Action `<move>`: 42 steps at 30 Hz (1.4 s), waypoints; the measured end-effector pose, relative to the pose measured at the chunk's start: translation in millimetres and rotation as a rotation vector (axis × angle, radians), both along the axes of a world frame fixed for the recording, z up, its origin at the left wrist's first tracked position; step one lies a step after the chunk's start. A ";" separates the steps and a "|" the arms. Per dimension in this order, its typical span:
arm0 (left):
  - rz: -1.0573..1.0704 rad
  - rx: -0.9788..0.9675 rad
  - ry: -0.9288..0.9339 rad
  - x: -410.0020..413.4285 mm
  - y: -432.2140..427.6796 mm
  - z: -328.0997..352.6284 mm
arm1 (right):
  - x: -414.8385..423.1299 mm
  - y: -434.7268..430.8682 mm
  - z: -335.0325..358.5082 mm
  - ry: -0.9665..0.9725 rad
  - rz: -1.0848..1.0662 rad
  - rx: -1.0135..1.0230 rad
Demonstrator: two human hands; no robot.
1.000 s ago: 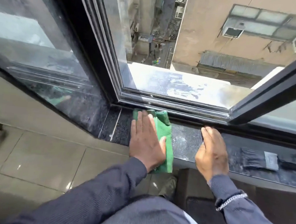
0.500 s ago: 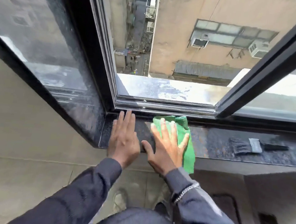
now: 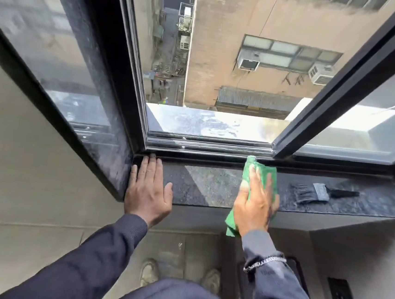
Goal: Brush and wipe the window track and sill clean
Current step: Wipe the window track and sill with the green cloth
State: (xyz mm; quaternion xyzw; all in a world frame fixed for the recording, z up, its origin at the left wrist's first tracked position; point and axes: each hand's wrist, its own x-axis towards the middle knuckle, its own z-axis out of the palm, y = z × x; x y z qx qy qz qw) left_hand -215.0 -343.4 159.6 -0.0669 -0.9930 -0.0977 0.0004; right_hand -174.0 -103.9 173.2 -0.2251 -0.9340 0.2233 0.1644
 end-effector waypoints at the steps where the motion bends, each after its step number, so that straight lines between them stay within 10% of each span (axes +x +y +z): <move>1: -0.001 -0.004 -0.001 0.1 0.5 0.1 | -3.0 5.0 -2.8 -0.140 -0.032 0.021; 8: 0.010 -0.012 0.022 0.4 3.6 -7.5 | -13.9 0.0 -12.4 -0.331 0.005 0.134; 18: -0.025 -0.009 0.033 1.0 -1.2 -3.2 | 5.0 -27.9 -5.5 -0.202 0.756 0.289; 24: -0.024 -0.028 0.012 -1.0 -1.5 -4.2 | 5.1 18.8 -6.4 -0.250 0.176 0.034; 29: -0.050 0.038 -0.005 -1.1 -3.0 -6.4 | -21.8 -44.9 -6.5 -0.281 0.268 0.067; 35: -0.042 0.511 -0.157 8.3 15.6 25.8 | 11.4 -62.6 3.9 -0.198 0.630 -0.179; 42: 0.338 1.251 -0.671 43.3 94.0 70.4 | 71.1 -31.8 23.1 -0.041 0.348 -0.889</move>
